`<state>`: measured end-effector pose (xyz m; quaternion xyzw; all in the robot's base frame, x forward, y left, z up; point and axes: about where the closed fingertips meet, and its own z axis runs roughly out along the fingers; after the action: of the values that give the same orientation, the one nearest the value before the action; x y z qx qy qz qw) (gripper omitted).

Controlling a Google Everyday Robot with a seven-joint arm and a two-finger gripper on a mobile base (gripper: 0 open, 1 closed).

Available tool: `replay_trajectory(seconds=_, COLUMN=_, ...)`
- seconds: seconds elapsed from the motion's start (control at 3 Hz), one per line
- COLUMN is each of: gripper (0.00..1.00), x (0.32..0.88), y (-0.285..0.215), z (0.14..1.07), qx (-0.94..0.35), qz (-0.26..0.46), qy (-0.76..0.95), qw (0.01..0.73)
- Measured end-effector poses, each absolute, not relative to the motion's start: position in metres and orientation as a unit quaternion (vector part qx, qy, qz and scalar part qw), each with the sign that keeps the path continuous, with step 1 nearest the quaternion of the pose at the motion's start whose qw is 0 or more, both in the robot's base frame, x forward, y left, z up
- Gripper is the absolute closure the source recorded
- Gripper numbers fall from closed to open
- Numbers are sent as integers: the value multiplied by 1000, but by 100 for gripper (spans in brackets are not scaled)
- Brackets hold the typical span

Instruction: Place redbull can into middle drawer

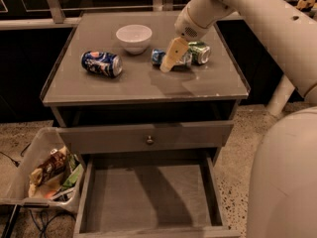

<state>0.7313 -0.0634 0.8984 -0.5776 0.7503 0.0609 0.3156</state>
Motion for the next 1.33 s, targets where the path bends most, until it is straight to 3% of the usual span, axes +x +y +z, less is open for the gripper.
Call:
replay_trajectory(seconds=0.33, gripper=0, x=738, y=-65, z=878, qx=-568, qz=19, qy=767, qw=298)
replay_trajectory(seconds=1.0, gripper=0, x=739, y=-58, z=847, qx=-598, qz=16, qy=754, qw=273)
replay_trajectory(seconds=1.33, gripper=18, x=739, y=-58, z=847, qx=-598, qz=16, qy=754, qw=273)
